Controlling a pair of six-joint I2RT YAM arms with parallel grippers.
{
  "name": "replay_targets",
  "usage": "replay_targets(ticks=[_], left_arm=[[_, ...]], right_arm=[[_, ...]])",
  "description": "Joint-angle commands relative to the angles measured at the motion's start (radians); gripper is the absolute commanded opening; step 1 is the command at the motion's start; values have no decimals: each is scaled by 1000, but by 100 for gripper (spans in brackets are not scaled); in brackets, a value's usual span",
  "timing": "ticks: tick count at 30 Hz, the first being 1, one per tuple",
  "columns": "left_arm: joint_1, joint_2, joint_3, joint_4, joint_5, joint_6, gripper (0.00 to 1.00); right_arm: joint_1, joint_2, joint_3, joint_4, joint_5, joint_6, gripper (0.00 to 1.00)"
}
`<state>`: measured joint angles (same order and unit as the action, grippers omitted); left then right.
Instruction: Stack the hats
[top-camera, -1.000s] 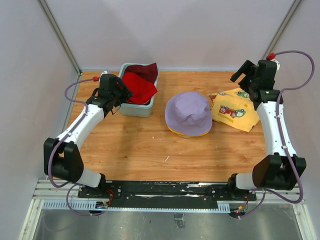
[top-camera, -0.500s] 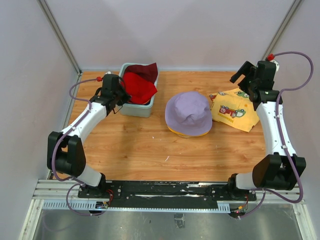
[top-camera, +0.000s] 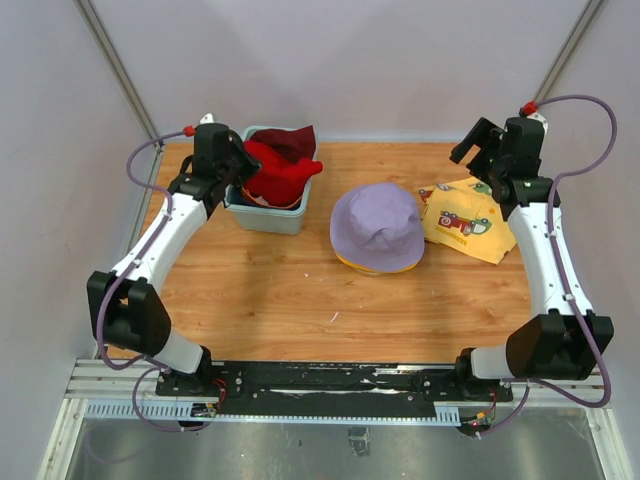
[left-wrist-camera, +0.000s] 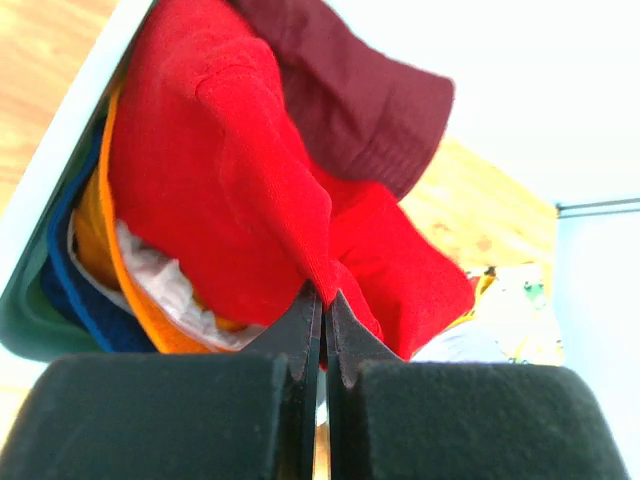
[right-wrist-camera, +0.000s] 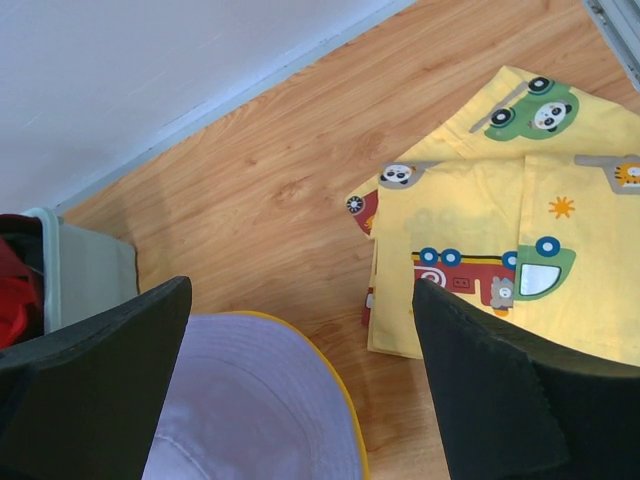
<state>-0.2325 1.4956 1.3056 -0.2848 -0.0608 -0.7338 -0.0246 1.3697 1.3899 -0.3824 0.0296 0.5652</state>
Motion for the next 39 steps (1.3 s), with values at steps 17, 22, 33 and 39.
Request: replay_targets(ticks=[17,22,33,39], left_arm=[[31,-46,302,98,230,-24,0],[52,-24,344,180,378,-126,1],[65,8,267,588,652,-482,0],[62,8,167,809,698,-666,1]], right_arm=[[176,-22,171,-14,-75,19,93],[174,-31,146,58,-245,175,94],[175,-99,-107,393,-530,635,95],[190,-132,-230,585,-589,842,97]])
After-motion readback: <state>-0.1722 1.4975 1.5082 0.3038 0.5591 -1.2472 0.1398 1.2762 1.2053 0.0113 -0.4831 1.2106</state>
